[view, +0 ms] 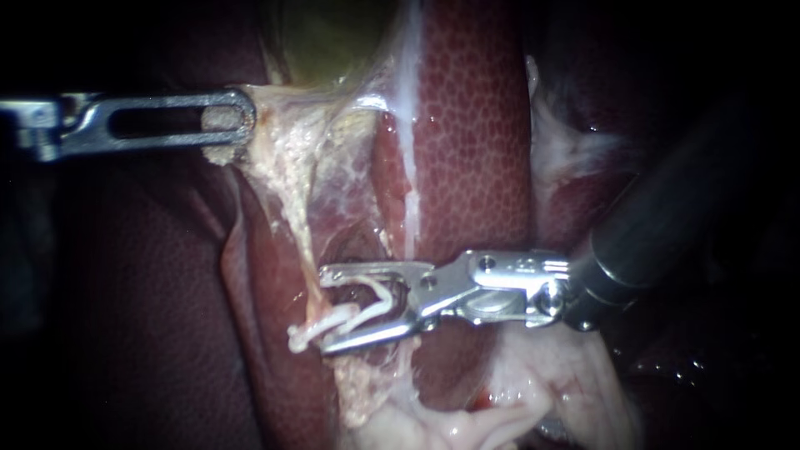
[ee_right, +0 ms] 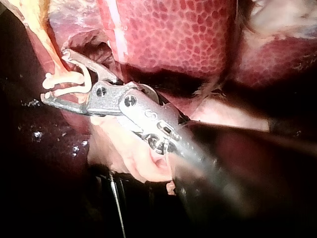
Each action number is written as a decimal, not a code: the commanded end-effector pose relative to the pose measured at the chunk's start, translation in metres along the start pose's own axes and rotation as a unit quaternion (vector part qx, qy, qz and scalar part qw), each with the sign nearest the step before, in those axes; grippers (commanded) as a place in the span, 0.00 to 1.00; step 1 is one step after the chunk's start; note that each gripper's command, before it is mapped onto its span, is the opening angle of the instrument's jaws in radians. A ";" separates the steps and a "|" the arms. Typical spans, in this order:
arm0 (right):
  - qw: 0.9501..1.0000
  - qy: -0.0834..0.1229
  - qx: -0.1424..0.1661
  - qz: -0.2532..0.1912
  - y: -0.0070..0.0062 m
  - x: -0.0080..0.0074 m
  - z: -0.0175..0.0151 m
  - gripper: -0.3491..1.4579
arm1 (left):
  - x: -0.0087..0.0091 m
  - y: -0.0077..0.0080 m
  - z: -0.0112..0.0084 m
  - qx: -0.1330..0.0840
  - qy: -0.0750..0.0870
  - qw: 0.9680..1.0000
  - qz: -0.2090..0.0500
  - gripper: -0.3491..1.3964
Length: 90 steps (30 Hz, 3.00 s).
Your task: Clipping second clip left tube
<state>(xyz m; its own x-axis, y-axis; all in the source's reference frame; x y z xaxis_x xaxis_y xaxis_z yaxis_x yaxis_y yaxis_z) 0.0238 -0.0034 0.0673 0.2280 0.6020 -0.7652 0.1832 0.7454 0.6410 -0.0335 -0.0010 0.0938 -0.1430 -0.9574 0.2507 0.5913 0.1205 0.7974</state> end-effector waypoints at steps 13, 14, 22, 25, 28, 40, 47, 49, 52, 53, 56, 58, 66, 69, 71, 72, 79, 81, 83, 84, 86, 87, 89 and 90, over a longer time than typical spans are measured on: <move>1.000 -0.004 0.029 -0.003 -0.0017 0.0005 0.0020 0.52 | 0.0000 -0.0001 0.0000 0.000 0.000 1.000 0.000 0.00; 1.000 -0.004 0.029 -0.003 -0.0018 0.0005 0.0021 0.52 | 0.0000 -0.0001 0.0000 0.000 0.000 1.000 0.000 0.00; 1.000 -0.005 0.031 -0.002 -0.0016 0.0001 0.0033 0.52 | 0.0000 -0.0001 0.0001 0.000 -0.001 1.000 0.000 0.00; 0.999 -0.006 0.034 0.001 -0.0015 -0.0004 0.0041 0.52 | 0.0000 -0.0002 0.0002 -0.001 -0.001 1.000 0.000 0.00; 0.999 -0.007 0.037 0.004 -0.0014 -0.0008 0.0050 0.52 | 0.0000 -0.0002 0.0003 -0.001 -0.001 1.000 0.000 0.00; 0.999 -0.003 0.038 0.005 -0.0013 -0.0010 0.0056 0.51 | 0.0001 -0.0002 0.0003 -0.001 -0.001 1.000 0.000 0.00; 0.999 -0.003 0.038 0.006 -0.0008 -0.0011 0.0054 0.49 | 0.0001 -0.0002 0.0003 -0.001 -0.001 1.000 0.000 0.00; 0.999 -0.003 0.038 0.006 -0.0008 -0.0011 0.0054 0.48 | 0.0001 -0.0002 0.0003 -0.001 -0.001 1.000 0.000 0.00; 0.999 -0.001 0.038 0.006 -0.0008 -0.0012 0.0053 0.47 | 0.0001 -0.0002 0.0003 -0.001 -0.001 1.000 0.000 0.00; 0.999 -0.001 0.038 0.006 -0.0007 -0.0012 0.0053 0.46 | 0.0001 -0.0002 0.0003 -0.001 -0.001 1.000 0.000 0.00; 0.999 -0.001 0.039 0.006 -0.0006 -0.0012 0.0052 0.44 | 0.0001 -0.0002 0.0004 -0.001 -0.001 1.000 0.000 0.00; 0.999 -0.001 0.039 0.006 -0.0005 -0.0013 0.0052 0.43 | 0.0001 -0.0002 0.0004 -0.001 -0.001 1.000 0.000 0.00; 0.999 -0.002 0.039 0.012 -0.0002 -0.0016 0.0049 0.36 | 0.0001 -0.0003 0.0004 -0.001 -0.001 1.000 0.000 0.00; 0.999 -0.002 0.039 0.012 -0.0001 -0.0016 0.0048 0.32 | 0.0001 -0.0003 0.0004 -0.001 -0.001 1.000 0.000 0.00; 0.999 -0.002 0.039 0.012 -0.0001 -0.0017 0.0048 0.30 | 0.0001 -0.0003 0.0004 -0.001 -0.001 1.000 0.000 0.00; 0.999 -0.002 0.040 0.012 -0.0001 -0.0017 0.0047 0.29 | 0.0001 -0.0003 0.0004 -0.001 -0.001 1.000 0.000 0.00; 0.999 -0.002 0.041 0.011 -0.0001 -0.0017 0.0045 0.12 | 0.0001 -0.0003 0.0004 -0.001 -0.001 1.000 0.000 0.00; 0.999 -0.002 0.043 0.011 -0.0001 -0.0018 0.0045 0.09 | 0.0001 -0.0003 0.0004 -0.001 -0.001 1.000 0.000 0.00; 0.999 -0.002 0.043 0.011 -0.0001 -0.0018 0.0044 0.05 | 0.0001 -0.0003 0.0004 -0.001 -0.001 1.000 0.000 0.00; 0.999 -0.002 0.043 0.014 -0.0001 -0.0018 0.0044 0.02 | 0.0001 -0.0003 0.0004 -0.001 -0.001 1.000 0.000 0.00; 0.999 -0.002 0.044 0.017 -0.0001 -0.0018 0.0044 0.00 | 0.0001 -0.0003 0.0004 -0.001 -0.001 1.000 0.000 0.00; 0.999 -0.003 0.045 0.017 0.0000 -0.0019 0.0043 0.00 | 0.0001 -0.0003 0.0004 -0.001 -0.001 1.000 0.000 0.00; 0.999 -0.003 0.046 0.019 0.0000 -0.0019 0.0043 0.00 | 0.0001 -0.0003 0.0004 -0.001 -0.001 1.000 0.000 0.00; 0.999 -0.003 0.046 0.019 0.0000 -0.0019 0.0042 0.00 | 0.0001 -0.0003 0.0004 -0.001 -0.001 1.000 0.000 0.00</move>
<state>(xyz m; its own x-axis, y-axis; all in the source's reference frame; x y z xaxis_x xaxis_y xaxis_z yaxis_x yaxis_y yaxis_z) 0.0273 -0.0058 0.0690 0.2402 0.6282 -0.7400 0.2599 0.6929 0.6726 -0.0340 -0.0010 0.0938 -0.1453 -0.9568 0.2520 0.5930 0.1196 0.7962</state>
